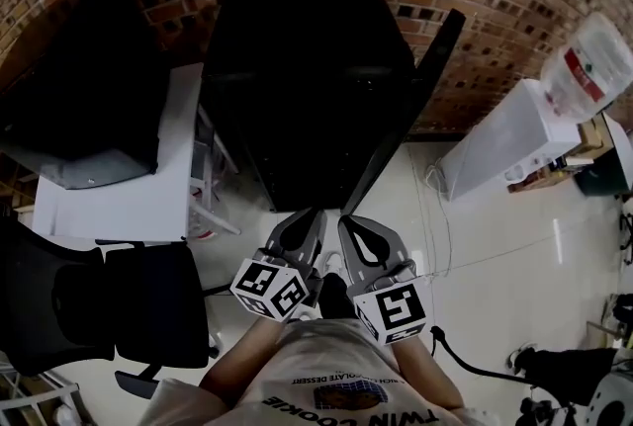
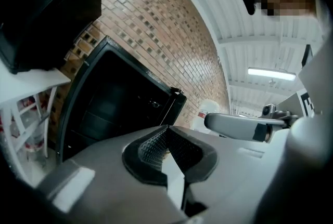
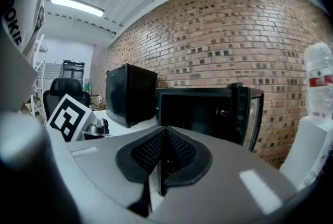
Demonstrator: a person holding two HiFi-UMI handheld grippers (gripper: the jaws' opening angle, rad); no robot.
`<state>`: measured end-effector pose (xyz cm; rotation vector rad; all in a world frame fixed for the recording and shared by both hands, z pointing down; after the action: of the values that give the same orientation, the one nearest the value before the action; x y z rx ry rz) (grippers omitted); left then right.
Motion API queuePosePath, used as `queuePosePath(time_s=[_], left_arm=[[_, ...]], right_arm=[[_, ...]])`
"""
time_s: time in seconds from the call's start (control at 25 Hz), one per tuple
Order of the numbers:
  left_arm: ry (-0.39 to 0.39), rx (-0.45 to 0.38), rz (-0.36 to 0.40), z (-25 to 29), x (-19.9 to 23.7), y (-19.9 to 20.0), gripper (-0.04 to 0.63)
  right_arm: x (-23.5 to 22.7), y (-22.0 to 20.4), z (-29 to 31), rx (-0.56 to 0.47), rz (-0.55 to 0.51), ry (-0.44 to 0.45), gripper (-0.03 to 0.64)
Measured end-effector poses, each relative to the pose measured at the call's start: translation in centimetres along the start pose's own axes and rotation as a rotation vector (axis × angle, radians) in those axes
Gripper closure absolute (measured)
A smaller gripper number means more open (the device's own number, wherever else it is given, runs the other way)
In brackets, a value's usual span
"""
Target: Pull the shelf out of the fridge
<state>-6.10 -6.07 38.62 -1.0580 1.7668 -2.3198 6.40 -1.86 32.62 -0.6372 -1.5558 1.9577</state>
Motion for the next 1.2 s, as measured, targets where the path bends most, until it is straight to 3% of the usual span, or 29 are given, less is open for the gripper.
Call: queuePosePath(time_s=[0.24,0.52,0.92,1.2], left_arm=[[0.036,0.013,-0.09,4.6,2.4,-1.5,0.595],[0.058,0.018,-0.25,9.6,6.4,-4.6,0.549],[0.054,-0.054,-0.538,14.6,12.7,-8.8,0.469],[0.143,-0.118,-0.69,17.8,17.9,-12.8,0.414]], right_arm=[[-3.9,-0.1,2.0,0.031,0.002,0.027,0.612],[-6.7,0.2,3.3,0.068,-0.019,0.06,0.612],[-7.6,-1.1,4.7,0.154,-0.049,0.127,0.612],[-9.4,-2.4,5.0,0.21,-0.062,0.143,0.612]])
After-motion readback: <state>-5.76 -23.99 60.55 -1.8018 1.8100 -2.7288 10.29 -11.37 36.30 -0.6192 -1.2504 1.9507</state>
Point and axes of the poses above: the fingertips, and each gripper's own axes: z forward along the fingers, x to its left, y out of its top, the point moved 8 cm from there along -z, backward along the fingers, and after that the axes turned 13 degrees about y, right-handed, at the moved point
